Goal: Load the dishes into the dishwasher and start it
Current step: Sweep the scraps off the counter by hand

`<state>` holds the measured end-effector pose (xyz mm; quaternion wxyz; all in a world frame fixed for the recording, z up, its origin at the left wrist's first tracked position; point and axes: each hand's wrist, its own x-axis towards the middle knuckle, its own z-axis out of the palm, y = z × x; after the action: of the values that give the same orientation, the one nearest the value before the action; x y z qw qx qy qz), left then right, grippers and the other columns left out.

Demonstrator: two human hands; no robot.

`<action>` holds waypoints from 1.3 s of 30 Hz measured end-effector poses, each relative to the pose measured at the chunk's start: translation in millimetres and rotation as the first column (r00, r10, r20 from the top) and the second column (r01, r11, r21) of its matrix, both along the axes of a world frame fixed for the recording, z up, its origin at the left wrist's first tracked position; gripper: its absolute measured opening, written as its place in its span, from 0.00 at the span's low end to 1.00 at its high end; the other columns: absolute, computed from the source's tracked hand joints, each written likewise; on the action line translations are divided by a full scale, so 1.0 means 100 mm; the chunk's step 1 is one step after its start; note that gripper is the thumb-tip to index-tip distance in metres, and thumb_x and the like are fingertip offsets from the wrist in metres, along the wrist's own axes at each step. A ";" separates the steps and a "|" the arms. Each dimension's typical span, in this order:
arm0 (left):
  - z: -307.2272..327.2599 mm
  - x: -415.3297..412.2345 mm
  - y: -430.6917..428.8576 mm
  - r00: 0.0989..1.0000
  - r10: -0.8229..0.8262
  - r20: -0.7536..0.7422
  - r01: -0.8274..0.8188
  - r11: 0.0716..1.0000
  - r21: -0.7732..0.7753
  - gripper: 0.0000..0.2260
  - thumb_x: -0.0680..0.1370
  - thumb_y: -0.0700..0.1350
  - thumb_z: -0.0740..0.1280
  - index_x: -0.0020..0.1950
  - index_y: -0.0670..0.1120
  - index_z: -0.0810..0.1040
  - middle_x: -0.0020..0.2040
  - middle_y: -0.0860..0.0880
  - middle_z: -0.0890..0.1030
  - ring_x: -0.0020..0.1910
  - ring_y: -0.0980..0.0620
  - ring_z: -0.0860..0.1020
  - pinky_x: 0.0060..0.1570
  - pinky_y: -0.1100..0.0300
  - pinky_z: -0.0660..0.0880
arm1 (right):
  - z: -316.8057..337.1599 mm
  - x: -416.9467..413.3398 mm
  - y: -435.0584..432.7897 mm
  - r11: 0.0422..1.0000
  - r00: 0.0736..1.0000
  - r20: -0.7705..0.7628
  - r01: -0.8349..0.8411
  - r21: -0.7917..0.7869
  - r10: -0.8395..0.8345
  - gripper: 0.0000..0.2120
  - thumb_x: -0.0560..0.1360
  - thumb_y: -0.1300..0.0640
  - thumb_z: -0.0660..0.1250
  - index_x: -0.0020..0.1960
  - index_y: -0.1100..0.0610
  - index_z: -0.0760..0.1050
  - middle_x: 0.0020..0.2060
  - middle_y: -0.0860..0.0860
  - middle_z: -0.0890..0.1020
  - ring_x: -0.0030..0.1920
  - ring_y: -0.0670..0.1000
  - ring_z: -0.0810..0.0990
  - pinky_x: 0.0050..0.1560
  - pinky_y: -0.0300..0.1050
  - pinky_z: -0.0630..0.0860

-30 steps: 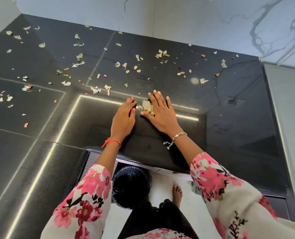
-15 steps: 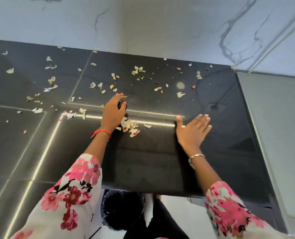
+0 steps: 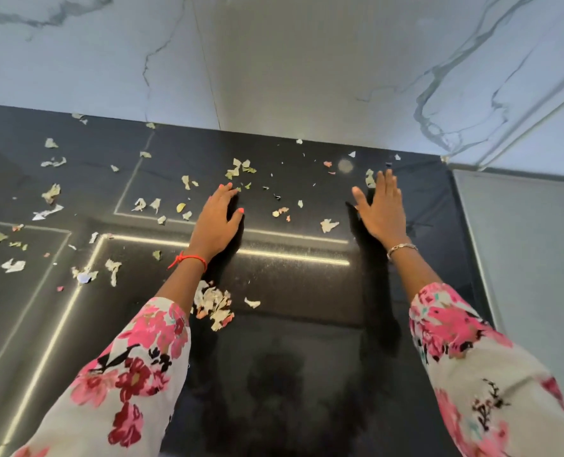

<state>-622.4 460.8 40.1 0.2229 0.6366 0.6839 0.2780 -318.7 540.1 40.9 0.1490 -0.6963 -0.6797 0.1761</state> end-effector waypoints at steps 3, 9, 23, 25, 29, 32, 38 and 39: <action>-0.04 0.01 0.00 0.998 0.015 -0.060 -0.014 1.000 0.024 0.20 0.80 0.45 0.59 0.71 0.43 0.65 0.74 0.47 0.63 0.74 0.50 0.57 0.73 0.53 0.54 | -0.04 -0.20 -0.05 0.993 0.985 0.127 -0.118 0.024 0.114 0.38 0.77 0.36 0.47 0.75 0.63 0.49 0.75 0.58 0.52 0.76 0.55 0.48 0.75 0.54 0.45; -0.06 0.00 0.01 0.998 0.056 -0.037 -0.054 0.998 0.041 0.19 0.80 0.47 0.59 0.71 0.45 0.66 0.73 0.49 0.64 0.73 0.52 0.60 0.71 0.53 0.59 | 0.10 -0.62 -0.30 0.913 0.889 -0.211 -0.396 0.094 0.407 0.29 0.79 0.41 0.51 0.75 0.55 0.57 0.75 0.48 0.54 0.75 0.45 0.50 0.74 0.47 0.49; -0.04 0.03 0.01 0.992 0.095 -0.086 -0.092 0.995 0.043 0.19 0.80 0.47 0.60 0.71 0.48 0.66 0.73 0.53 0.64 0.72 0.54 0.62 0.66 0.52 0.65 | -0.02 0.07 0.50 0.972 0.965 0.125 -0.234 0.020 0.230 0.38 0.76 0.34 0.47 0.75 0.62 0.53 0.75 0.60 0.54 0.75 0.57 0.50 0.74 0.52 0.47; -0.05 0.03 0.01 0.992 0.093 -0.084 -0.090 0.995 0.040 0.19 0.80 0.47 0.60 0.71 0.48 0.66 0.73 0.53 0.64 0.72 0.54 0.62 0.67 0.52 0.65 | 0.02 -0.08 0.31 0.896 0.896 -0.008 -0.442 0.047 0.443 0.35 0.76 0.35 0.47 0.75 0.55 0.53 0.75 0.52 0.55 0.75 0.50 0.52 0.74 0.48 0.49; -0.05 0.02 0.01 0.993 0.095 -0.072 -0.093 0.995 0.038 0.19 0.80 0.47 0.60 0.71 0.48 0.66 0.73 0.52 0.64 0.72 0.53 0.62 0.68 0.52 0.64 | 0.05 -0.16 0.60 0.943 0.940 -0.105 -0.311 0.119 0.323 0.32 0.77 0.38 0.50 0.75 0.55 0.56 0.75 0.50 0.57 0.75 0.49 0.54 0.74 0.52 0.53; -0.05 0.03 0.00 0.993 0.099 -0.071 -0.097 0.995 0.031 0.20 0.80 0.47 0.60 0.71 0.48 0.65 0.73 0.52 0.64 0.72 0.53 0.62 0.69 0.52 0.63 | 0.01 -0.28 0.81 0.963 0.962 0.044 -0.268 -0.019 0.268 0.37 0.77 0.36 0.48 0.75 0.60 0.53 0.76 0.57 0.51 0.76 0.54 0.47 0.75 0.53 0.46; -0.05 0.04 0.00 0.989 0.134 -0.071 -0.133 0.991 0.020 0.21 0.80 0.47 0.59 0.73 0.46 0.63 0.75 0.50 0.61 0.74 0.52 0.58 0.70 0.56 0.57 | -0.02 -0.91 0.10 0.817 0.816 0.045 -0.575 -0.036 0.576 0.38 0.75 0.33 0.42 0.76 0.57 0.46 0.75 0.54 0.44 0.75 0.51 0.41 0.74 0.47 0.39; -0.05 0.04 0.00 0.988 0.138 -0.069 -0.136 0.990 0.023 0.21 0.80 0.47 0.58 0.73 0.45 0.62 0.75 0.50 0.60 0.74 0.52 0.58 0.71 0.56 0.55 | -0.01 -0.95 0.06 0.776 0.776 -0.020 -0.630 -0.019 0.630 0.37 0.75 0.34 0.43 0.76 0.56 0.47 0.76 0.52 0.46 0.75 0.48 0.43 0.74 0.46 0.40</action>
<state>-618.1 461.2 35.4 0.1734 0.5995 0.7309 0.2763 -414.2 545.9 40.0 0.0772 -0.4295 -0.8703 0.2283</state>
